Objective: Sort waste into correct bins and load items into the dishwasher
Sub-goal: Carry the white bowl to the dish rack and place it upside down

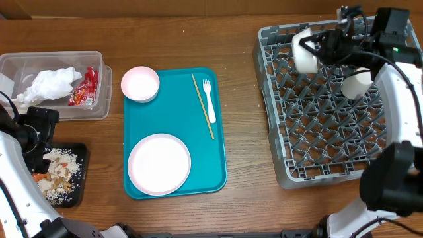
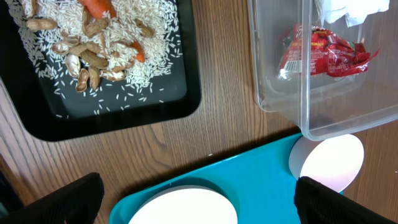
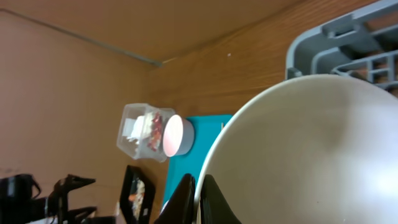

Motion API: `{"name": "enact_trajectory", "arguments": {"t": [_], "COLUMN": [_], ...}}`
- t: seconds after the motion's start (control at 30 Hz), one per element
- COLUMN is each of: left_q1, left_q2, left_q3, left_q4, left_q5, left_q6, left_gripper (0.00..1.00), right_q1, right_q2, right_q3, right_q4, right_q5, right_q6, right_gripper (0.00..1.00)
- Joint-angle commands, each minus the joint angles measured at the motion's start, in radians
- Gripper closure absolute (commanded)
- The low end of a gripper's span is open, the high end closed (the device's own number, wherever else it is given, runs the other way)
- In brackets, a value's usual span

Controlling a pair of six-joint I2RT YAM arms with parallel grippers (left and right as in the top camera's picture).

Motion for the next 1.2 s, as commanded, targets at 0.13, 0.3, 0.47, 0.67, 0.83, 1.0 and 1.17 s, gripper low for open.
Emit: {"name": "enact_trajectory", "arguments": {"t": [0.13,0.3,0.47,0.67,0.83,1.0,1.17], "left_q1": [0.002,0.002,0.002,0.002,0.002,0.002,0.002], "left_q2": [0.004,0.004,0.004,0.004,0.004,0.004,0.004], "left_q3": [0.008,0.008,0.008,0.008,0.008,0.008,0.008], "left_q4": [0.001,0.001,0.001,0.001,0.001,0.001,0.001], "left_q5": [-0.007,-0.007,-0.007,-0.007,-0.007,-0.007,-0.007], "left_q6": [0.008,0.008,0.008,0.008,0.008,0.008,0.008], "left_gripper": [0.00,0.00,0.00,0.00,0.00,0.00,0.00], "right_q1": [0.010,0.018,0.004,-0.048,-0.110,-0.163,-0.185], "right_q2": [0.145,0.208,0.219,0.219,0.218,0.218,0.218], "right_q3": [0.011,0.011,0.011,0.011,0.012,0.014,0.027], "right_q4": [0.096,0.123,0.193,0.264,0.271,0.270,0.259], "right_q5": [-0.141,-0.177,-0.173,-0.135,-0.109,-0.043,0.002], "right_q6": [0.066,0.069,0.130,0.222,0.242,0.249,0.249], "right_gripper": [0.96,0.96,0.96,0.95,0.81,0.78,0.76]}}
